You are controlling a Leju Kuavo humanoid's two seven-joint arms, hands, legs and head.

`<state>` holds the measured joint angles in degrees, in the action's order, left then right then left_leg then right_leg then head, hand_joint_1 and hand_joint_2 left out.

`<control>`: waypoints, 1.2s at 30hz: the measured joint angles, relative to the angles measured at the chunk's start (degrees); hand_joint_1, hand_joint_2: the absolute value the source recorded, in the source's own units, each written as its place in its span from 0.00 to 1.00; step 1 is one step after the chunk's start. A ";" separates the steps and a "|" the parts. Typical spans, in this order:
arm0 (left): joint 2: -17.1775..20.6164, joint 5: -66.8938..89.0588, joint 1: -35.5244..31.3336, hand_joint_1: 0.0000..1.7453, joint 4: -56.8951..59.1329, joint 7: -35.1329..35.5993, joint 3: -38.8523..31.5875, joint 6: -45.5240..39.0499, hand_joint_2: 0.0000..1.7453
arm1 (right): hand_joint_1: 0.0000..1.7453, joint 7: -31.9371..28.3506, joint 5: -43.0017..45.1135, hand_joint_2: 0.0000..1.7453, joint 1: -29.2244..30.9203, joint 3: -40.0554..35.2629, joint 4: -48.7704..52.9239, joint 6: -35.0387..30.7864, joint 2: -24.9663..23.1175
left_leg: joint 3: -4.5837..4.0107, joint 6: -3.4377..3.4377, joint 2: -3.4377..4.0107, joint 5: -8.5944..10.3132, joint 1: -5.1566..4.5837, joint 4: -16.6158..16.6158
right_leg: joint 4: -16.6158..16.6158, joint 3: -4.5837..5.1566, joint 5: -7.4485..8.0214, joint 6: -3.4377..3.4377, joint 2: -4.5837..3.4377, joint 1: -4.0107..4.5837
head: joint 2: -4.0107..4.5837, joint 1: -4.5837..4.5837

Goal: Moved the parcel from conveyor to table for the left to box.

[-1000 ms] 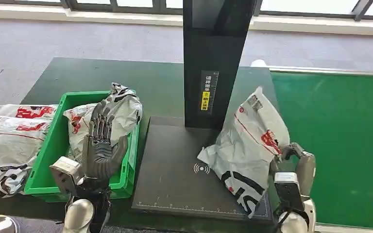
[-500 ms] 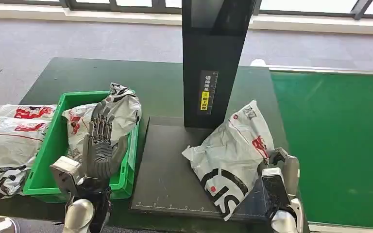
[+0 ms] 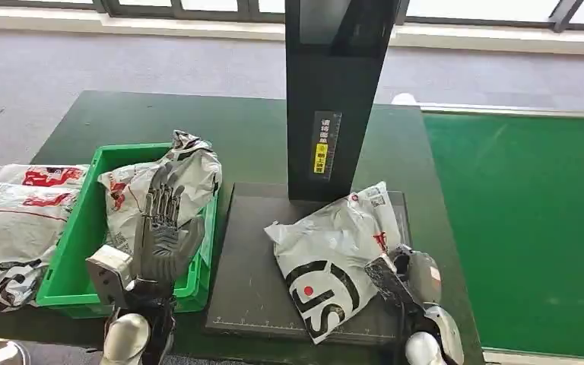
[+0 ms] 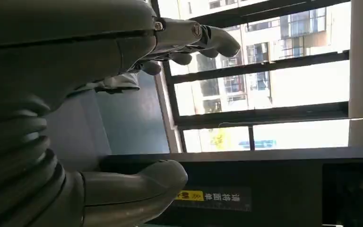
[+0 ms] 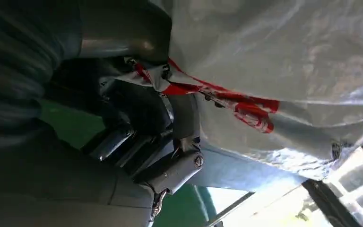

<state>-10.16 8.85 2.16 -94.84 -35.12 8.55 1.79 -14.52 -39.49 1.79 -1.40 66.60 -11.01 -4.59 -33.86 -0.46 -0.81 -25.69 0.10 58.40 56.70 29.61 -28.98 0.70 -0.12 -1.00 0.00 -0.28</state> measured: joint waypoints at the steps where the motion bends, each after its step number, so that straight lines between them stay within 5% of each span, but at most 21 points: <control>1: 0.07 0.24 0.50 0.00 -0.54 0.31 0.11 0.13 1.00 | 0.00 -1.46 1.29 1.00 -0.83 -0.22 1.07 2.21 0.00 | 0.00 -0.02 0.00 -0.01 0.00 0.00 | 0.00 0.00 0.00 0.00 0.00 0.00 | 0.00 0.00; 3: 0.11 0.68 1.25 0.00 -1.33 0.72 0.46 0.59 1.00 | 0.00 -1.83 4.18 1.00 -2.74 -1.60 4.70 6.14 -0.26 | 0.00 -0.03 0.01 -0.02 0.00 0.00 | 0.00 0.00 0.00 0.00 -0.01 0.01 | 0.00 0.00; 4: 0.11 0.85 1.38 0.00 -1.55 0.81 0.61 0.77 1.00 | 0.00 -1.65 5.42 0.00 -3.30 -2.34 5.97 7.38 -0.35 | 0.01 -0.04 0.06 -0.03 0.00 0.00 | 0.00 0.01 0.01 0.00 -0.03 0.02 | 0.00 0.00; 15: 0.17 1.66 2.86 0.00 -3.15 1.31 1.18 1.25 1.00 | 0.00 -4.85 16.79 0.00 -9.56 -4.00 15.98 17.43 -0.85 | 0.00 -0.06 0.10 -0.03 0.01 -0.01 | 0.01 0.02 0.01 -0.01 -0.06 0.01 | 0.00 0.00; 20: 0.17 1.49 3.43 0.00 -3.26 1.07 1.18 1.92 1.00 | 0.00 -12.18 25.98 0.00 -12.85 -4.00 22.81 22.91 -0.83 | -0.02 -0.04 0.09 -0.09 0.00 0.00 | 0.01 0.03 0.00 -0.01 -0.06 0.00 | 0.02 0.00; 30: 0.17 1.29 3.87 0.00 -3.23 0.68 1.18 2.51 1.00 | 0.00 -14.51 27.43 0.00 -14.26 -4.00 28.78 22.66 -0.55 | -0.01 -0.06 0.12 -0.11 0.00 -0.01 | 0.01 0.05 -0.03 -0.04 -0.07 0.01 | 0.00 0.00; 31: 0.17 1.27 3.89 0.00 -3.23 0.68 1.18 2.64 0.00 | 0.00 -14.73 27.19 0.00 -14.30 -3.98 28.96 22.13 -0.55 | -0.01 -0.06 0.12 -0.11 0.00 -0.01 | 0.01 0.05 -0.02 -0.04 -0.08 0.01 | 0.02 0.00; 36: 0.17 1.27 4.35 0.00 -3.50 0.59 1.16 2.91 0.00 | 0.00 -15.49 25.43 0.00 -14.39 -3.30 29.57 18.89 -0.55 | -0.02 -0.05 0.12 -0.11 0.00 0.00 | 0.01 0.05 -0.03 -0.04 -0.08 0.00 | 0.00 0.00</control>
<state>-9.99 10.12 6.50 -98.34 -34.53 9.70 4.70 -30.01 -14.06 -12.59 -4.70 96.17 7.89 -5.14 -33.88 -0.51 -0.70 -25.80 0.09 58.40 56.71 29.66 -29.00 0.66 -0.19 -1.00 0.00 -0.28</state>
